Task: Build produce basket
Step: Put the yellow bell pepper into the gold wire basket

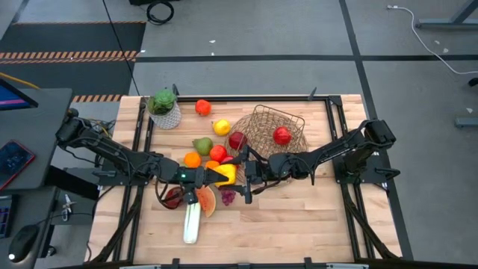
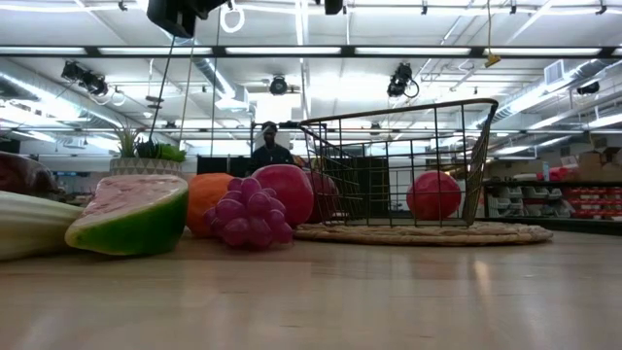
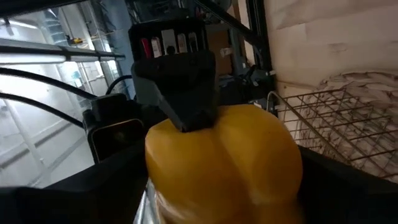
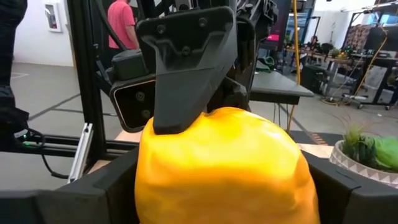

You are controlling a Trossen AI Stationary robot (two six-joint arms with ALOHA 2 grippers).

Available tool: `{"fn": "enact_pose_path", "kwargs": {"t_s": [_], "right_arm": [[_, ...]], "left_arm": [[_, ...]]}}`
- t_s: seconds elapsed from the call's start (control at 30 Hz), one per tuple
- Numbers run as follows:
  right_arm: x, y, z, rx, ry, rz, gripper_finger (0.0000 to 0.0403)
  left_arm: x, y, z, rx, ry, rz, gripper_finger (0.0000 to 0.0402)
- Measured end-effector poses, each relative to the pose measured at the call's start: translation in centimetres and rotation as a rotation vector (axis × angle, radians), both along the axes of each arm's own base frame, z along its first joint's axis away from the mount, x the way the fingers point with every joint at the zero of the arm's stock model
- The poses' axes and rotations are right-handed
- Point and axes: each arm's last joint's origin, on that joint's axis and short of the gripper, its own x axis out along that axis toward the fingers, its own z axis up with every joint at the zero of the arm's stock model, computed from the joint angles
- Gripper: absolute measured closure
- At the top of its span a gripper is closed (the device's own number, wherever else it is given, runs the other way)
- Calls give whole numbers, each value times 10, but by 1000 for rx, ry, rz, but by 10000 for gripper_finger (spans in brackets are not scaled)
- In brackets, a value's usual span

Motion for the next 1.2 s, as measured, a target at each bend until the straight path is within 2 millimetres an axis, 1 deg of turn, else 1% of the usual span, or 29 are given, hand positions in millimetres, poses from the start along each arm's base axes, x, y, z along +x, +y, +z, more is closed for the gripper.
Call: {"fn": "enact_pose_path", "kwargs": {"t_s": [0.2, 0.37, 0.5, 0.67, 0.83, 0.97, 1.07, 1.2], "right_arm": [[1, -4, -1, 23, 10, 10, 88], [1, -4, -2, 18, 17, 12, 86], [-2, -5, 1, 2, 32, -13, 86], [-6, -6, 6, -61, 36, -125, 86], [-12, -2, 8, -131, 48, -267, 85], [-14, 2, 7, -170, 60, -327, 85], [-19, 8, 6, -255, 95, -455, 85], [-26, 18, 4, -378, 160, -586, 85]], "left_arm": [[0, 0, 1, -135, -5, 18, 8], [-3, -6, 1, -221, -9, 37, 5], [-7, -12, 1, -263, -22, 126, 2], [-13, -22, 2, -278, -45, 200, 2], [-17, -24, 3, -313, -72, 292, 2], [-19, -28, 3, -334, -74, 291, 2], [-20, -29, 3, -426, -84, 290, 2], [-20, -28, 3, -645, -109, 304, 2]]}}
